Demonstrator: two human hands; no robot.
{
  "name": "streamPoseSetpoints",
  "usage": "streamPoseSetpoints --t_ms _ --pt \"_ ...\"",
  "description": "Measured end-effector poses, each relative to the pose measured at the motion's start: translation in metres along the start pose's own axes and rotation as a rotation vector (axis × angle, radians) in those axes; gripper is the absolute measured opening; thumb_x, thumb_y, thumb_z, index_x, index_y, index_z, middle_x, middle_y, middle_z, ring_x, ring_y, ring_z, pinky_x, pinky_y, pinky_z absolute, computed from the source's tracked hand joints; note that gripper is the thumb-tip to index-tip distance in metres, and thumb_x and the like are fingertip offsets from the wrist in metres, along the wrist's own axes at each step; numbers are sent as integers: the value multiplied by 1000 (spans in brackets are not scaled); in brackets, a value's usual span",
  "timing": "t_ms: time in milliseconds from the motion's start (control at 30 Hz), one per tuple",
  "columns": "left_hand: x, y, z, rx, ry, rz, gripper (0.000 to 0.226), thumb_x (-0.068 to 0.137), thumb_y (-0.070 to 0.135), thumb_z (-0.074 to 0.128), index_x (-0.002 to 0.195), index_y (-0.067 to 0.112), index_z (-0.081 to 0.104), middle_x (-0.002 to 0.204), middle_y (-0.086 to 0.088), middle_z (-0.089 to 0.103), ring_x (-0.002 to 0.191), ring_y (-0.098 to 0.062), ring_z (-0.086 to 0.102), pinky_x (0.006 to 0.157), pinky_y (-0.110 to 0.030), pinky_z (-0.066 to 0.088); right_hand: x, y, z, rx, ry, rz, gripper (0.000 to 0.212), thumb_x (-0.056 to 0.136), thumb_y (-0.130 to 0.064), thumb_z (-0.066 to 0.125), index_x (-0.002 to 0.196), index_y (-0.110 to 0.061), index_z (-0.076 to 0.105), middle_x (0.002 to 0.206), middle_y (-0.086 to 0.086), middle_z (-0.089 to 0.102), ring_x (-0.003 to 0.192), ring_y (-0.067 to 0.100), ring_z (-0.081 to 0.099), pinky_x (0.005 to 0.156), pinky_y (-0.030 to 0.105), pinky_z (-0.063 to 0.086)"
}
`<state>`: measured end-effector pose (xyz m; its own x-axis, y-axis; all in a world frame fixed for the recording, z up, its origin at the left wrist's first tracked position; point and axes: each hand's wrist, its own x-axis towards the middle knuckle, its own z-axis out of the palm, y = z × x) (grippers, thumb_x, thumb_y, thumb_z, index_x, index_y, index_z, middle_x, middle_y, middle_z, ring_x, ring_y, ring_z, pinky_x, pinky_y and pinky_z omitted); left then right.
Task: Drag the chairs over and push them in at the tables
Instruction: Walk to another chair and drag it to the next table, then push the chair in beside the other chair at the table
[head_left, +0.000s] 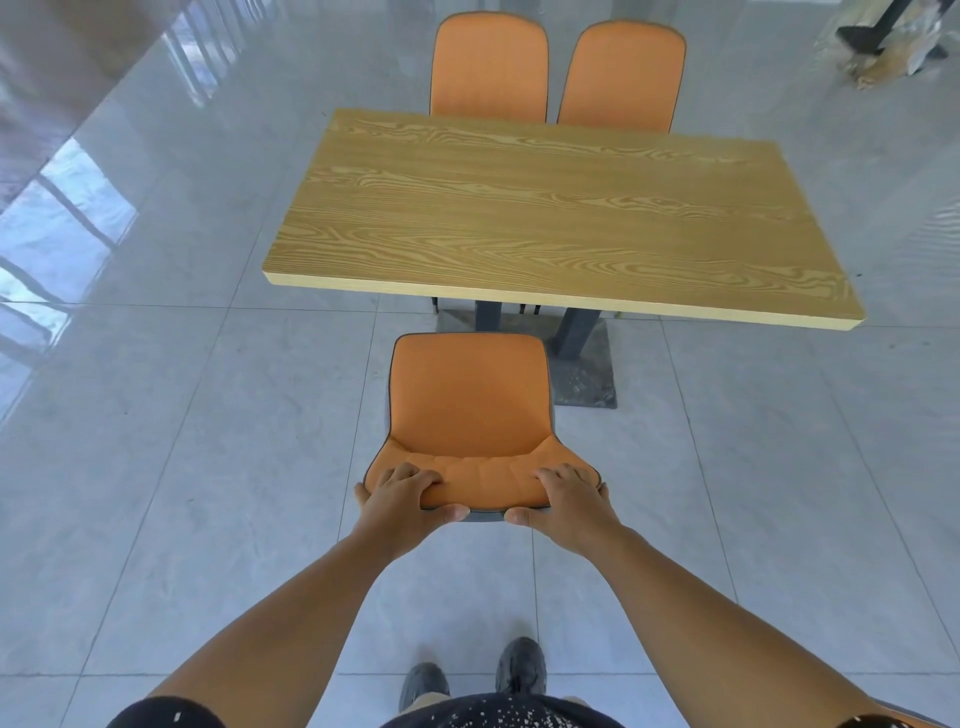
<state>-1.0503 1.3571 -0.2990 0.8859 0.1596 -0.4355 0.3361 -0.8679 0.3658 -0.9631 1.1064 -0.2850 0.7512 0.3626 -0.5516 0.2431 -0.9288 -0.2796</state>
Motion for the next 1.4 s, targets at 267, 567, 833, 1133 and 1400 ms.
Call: streamPoseSetpoints --t_ms 267,567,833,1133,1400 --pt "13 -11 -11 2 3 20 87 65 97 31 128 42 55 128 13 48 128 -20 40 111 -57 18 11 -12 -6 -2 5 1 91 78 -87 45 147 -28 39 154 -3 34 144 26 22 116 57 20" --pt "18 -20 -15 56 -31 19 89 65 99 26 129 43 53 132 12 47 130 -21 39 109 -54 20 14 -20 -4 -10 -18 17 92 78 -87 44 147 -27 38 155 -2 33 143 28 21 114 57 22" --pt "14 -18 -24 93 -119 -4 81 76 93 33 136 41 48 138 10 46 135 -22 38 110 -56 21 10 -31 -10 -33 -76 67 98 77 -88 44 152 -26 31 159 -1 27 147 28 18 112 54 27" --pt "-13 3 -44 52 -62 46 50 89 54 56 133 31 53 132 5 55 125 -24 49 106 -49 40 -18 -43 -21 -1 9 47 71 91 -69 49 140 -19 38 148 6 36 134 30 36 100 47 43" --pt "-33 15 -73 80 -45 134 24 86 41 55 99 20 56 96 3 61 89 -22 61 79 -42 56 -55 -43 -31 -3 70 -46 78 89 -68 55 145 -18 34 146 8 37 130 28 41 100 46 45"
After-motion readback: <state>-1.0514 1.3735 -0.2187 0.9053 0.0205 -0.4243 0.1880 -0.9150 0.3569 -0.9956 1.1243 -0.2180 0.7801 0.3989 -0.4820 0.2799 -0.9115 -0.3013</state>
